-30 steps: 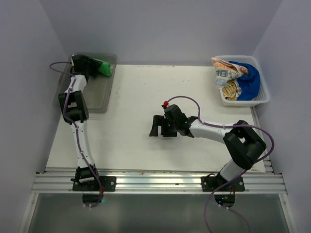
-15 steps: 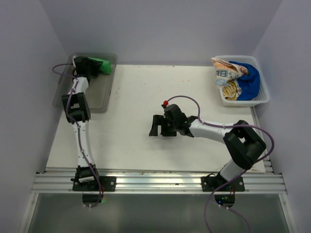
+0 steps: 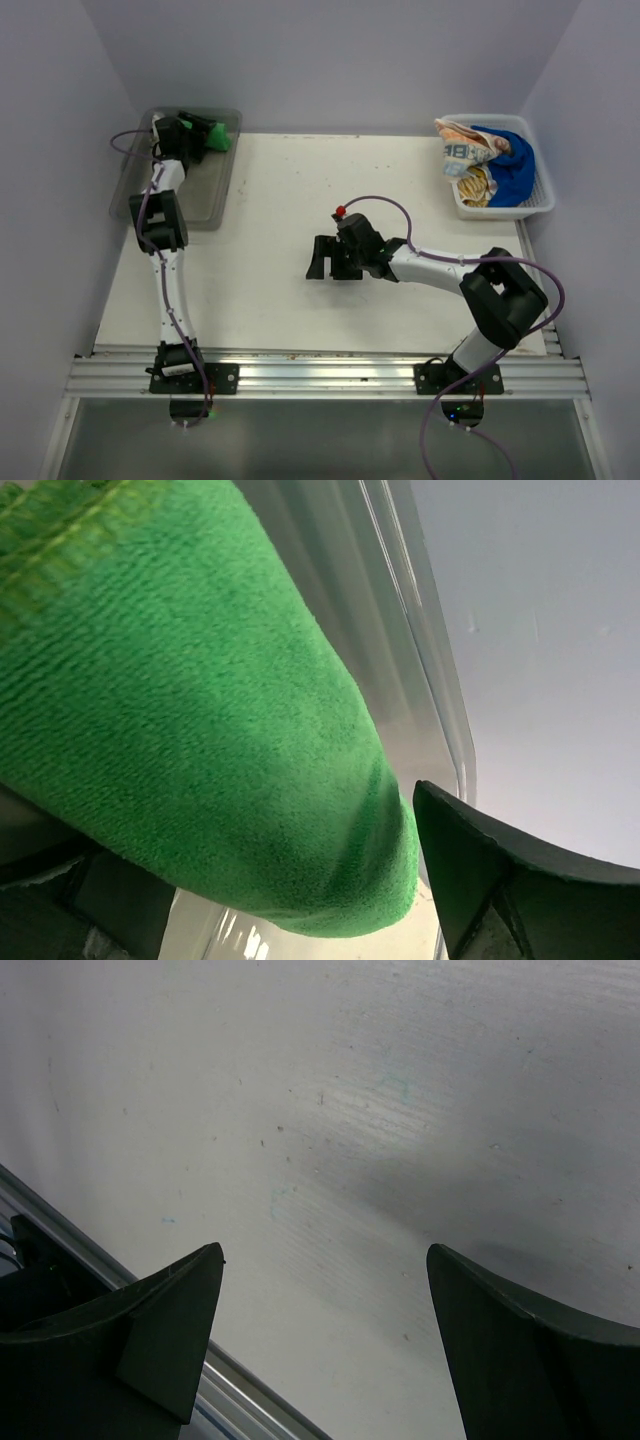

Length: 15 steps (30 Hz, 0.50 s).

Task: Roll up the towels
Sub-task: Place the rolled towel into the container

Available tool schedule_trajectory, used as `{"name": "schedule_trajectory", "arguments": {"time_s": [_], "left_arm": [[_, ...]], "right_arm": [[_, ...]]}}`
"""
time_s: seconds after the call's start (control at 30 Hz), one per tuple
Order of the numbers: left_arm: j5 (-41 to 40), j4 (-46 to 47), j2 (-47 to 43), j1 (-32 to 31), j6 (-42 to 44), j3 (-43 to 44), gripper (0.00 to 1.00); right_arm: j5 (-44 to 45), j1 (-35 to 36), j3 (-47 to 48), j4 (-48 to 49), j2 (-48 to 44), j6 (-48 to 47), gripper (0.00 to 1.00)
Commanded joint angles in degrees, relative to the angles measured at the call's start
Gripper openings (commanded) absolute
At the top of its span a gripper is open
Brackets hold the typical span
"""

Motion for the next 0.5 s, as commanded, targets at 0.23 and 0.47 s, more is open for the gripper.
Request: {"name": "schedule_trajectory", "arguments": {"time_s": [0.23, 0.47], "left_arm": [[-0.7, -6.5, -10.2, 0.2, 7.3, -6.3, 0.96], [-1.2, -7.6, -15.1, 0.4, 8.8, -12.1, 0.92]], "right_arm": [[0.5, 0.0, 1.0, 0.2, -1.6, -0.2, 0.86], [0.4, -0.1, 0.3, 0.4, -2.2, -0.2, 0.86]]}}
